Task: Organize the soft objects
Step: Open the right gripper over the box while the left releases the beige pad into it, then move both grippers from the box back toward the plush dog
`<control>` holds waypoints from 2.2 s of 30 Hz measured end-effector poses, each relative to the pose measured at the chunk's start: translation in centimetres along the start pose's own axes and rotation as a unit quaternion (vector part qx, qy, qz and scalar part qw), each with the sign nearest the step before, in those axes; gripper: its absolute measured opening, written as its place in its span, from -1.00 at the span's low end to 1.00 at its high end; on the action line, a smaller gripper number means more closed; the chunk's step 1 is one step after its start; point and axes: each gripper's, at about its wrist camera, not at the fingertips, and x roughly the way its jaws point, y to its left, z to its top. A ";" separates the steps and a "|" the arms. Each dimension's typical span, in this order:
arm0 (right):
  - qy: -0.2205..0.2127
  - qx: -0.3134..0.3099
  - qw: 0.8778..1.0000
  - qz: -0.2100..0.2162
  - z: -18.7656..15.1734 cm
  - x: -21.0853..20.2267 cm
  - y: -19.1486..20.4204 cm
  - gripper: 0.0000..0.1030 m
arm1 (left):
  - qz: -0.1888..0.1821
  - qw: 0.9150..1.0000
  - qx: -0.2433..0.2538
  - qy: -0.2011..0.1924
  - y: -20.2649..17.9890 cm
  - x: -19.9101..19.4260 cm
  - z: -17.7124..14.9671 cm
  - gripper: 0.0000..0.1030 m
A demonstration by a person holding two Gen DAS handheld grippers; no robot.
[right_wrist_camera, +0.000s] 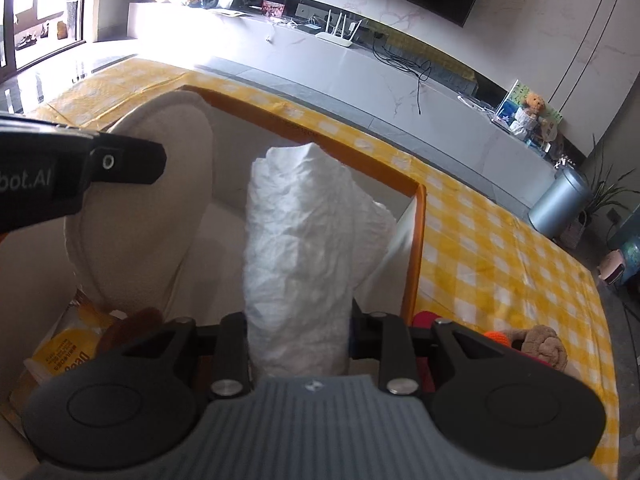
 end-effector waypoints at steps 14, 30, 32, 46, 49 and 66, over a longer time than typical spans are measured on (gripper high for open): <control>-0.104 -0.003 0.993 -0.048 -0.6 -4.9 -1.4 0.89 | 0.085 0.988 0.072 -0.110 -2.8 -2.6 2.2 -0.90; -0.110 0.175 0.978 0.012 -1.2 -6.5 -8.3 0.95 | 0.022 0.998 0.064 0.005 -3.4 2.3 -0.1 0.35; -0.112 0.177 0.978 0.005 -1.3 -6.6 -8.6 0.95 | 0.014 0.997 0.069 -0.014 -3.6 1.7 -0.2 0.61; -0.102 0.252 0.961 0.052 -2.1 -6.4 -11.4 0.95 | -0.109 0.991 -0.081 -0.002 0.0 -1.8 3.0 0.69; -0.111 0.254 0.960 0.042 -2.5 -7.2 -12.4 0.95 | -0.102 0.992 -0.072 -0.002 -0.1 -2.2 3.2 0.69; -0.126 0.312 0.932 -0.134 -10.0 -13.2 -24.4 0.95 | -0.038 0.995 0.094 0.009 -11.8 -3.8 2.6 0.69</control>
